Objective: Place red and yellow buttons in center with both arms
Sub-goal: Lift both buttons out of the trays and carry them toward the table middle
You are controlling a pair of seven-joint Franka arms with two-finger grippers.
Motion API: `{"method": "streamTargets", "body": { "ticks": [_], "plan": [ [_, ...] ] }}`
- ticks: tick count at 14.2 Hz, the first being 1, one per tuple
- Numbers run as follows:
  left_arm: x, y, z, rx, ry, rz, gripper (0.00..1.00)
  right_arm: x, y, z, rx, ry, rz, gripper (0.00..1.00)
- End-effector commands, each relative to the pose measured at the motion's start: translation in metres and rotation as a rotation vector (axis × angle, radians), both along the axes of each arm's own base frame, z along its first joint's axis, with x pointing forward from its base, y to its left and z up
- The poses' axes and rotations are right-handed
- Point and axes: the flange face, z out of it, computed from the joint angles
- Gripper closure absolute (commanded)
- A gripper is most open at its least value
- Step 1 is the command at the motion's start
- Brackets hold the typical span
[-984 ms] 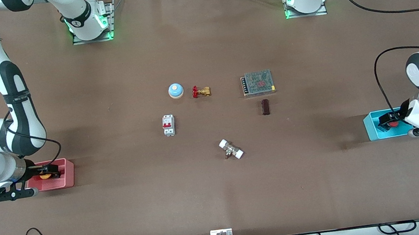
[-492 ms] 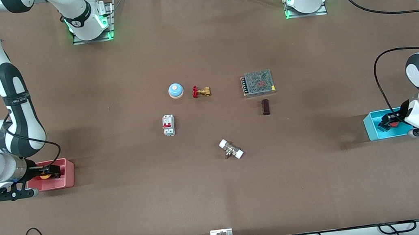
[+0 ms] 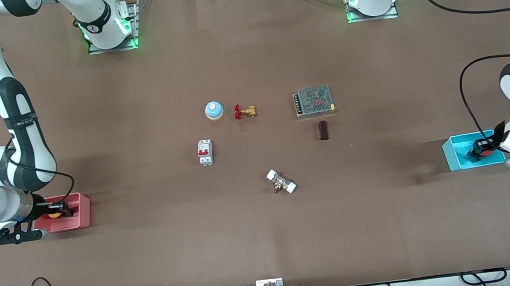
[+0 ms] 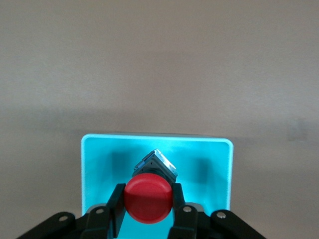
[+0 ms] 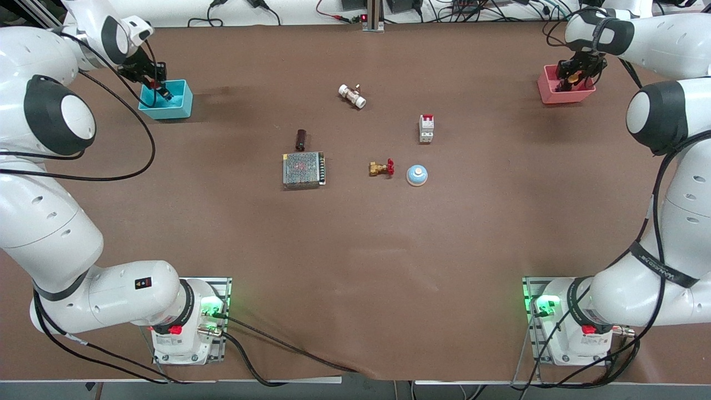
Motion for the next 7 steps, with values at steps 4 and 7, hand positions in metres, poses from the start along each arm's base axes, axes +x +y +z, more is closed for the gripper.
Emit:
{"method": "streamTargets", "body": {
  "ticks": [4, 7],
  "plan": [
    [-0.010, -0.048, 0.077, -0.012, 0.038, -0.035, 0.74, 0.013, 0.001, 0.044, 0.046, 0.057, 0.028, 0.76],
    [-0.006, -0.106, 0.074, -0.017, 0.060, -0.002, 0.74, 0.010, 0.004, 0.096, 0.056, 0.119, 0.034, 0.76]
  ]
}}
